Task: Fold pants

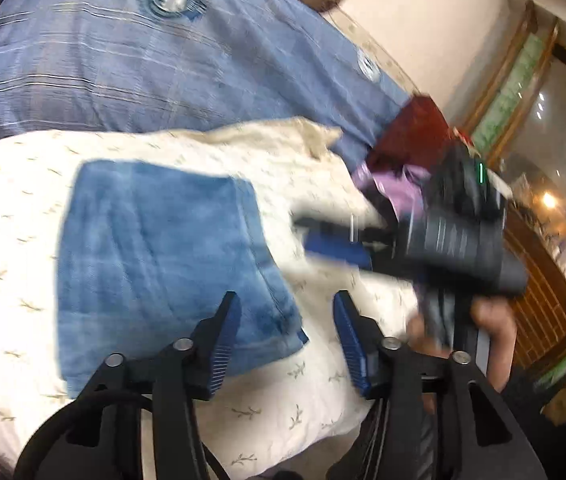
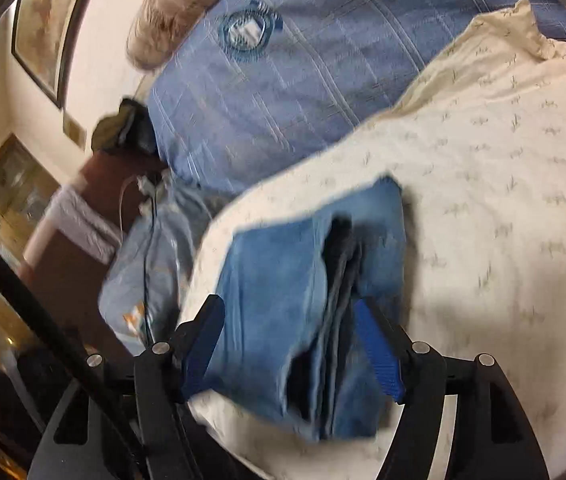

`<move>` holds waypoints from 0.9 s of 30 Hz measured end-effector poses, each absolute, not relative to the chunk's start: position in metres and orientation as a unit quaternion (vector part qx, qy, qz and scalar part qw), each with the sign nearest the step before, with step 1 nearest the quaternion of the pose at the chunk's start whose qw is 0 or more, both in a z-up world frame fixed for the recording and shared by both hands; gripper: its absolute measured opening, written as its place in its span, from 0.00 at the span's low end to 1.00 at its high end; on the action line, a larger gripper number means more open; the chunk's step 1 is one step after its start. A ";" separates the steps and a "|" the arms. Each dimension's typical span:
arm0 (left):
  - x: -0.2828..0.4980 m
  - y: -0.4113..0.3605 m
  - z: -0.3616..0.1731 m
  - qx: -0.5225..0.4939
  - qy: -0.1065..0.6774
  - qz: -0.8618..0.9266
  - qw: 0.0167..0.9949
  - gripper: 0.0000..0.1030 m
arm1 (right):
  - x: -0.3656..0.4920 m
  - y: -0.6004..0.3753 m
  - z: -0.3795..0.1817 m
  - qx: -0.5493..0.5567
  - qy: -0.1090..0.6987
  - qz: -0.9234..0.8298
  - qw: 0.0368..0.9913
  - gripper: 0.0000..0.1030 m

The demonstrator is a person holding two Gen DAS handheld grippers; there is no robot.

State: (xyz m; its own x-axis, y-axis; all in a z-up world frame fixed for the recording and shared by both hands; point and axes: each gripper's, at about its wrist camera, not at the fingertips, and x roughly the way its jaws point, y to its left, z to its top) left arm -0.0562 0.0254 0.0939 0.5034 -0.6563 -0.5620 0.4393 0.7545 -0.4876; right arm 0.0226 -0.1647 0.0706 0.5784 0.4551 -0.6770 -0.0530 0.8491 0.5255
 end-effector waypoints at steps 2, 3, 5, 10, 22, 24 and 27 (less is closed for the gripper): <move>-0.055 0.038 0.093 -0.145 0.380 -0.281 0.869 0.51 | 0.021 -0.156 0.055 0.218 0.465 0.135 0.847 0.63; -0.052 0.045 0.090 -0.143 0.380 -0.260 0.876 0.51 | 0.022 -0.153 0.049 0.217 0.476 0.137 0.841 0.56; -0.045 0.052 0.077 -0.124 0.394 -0.216 0.885 0.49 | 0.029 -0.142 0.041 0.194 0.496 0.134 0.836 0.43; -0.036 0.050 0.052 -0.107 0.419 -0.214 0.876 0.45 | 0.019 -0.143 0.051 0.169 0.493 0.112 0.846 0.10; -0.008 0.076 0.089 -0.163 0.409 -0.200 0.875 0.67 | 0.014 -0.163 0.052 0.203 0.476 0.106 0.849 0.67; 0.003 0.091 0.090 -0.183 0.417 -0.173 0.873 0.69 | 0.019 -0.167 0.059 0.222 0.468 0.117 0.848 0.75; 0.041 0.103 0.090 -0.182 0.450 -0.145 0.862 0.69 | 0.049 -0.163 0.065 0.209 0.493 0.119 0.836 0.80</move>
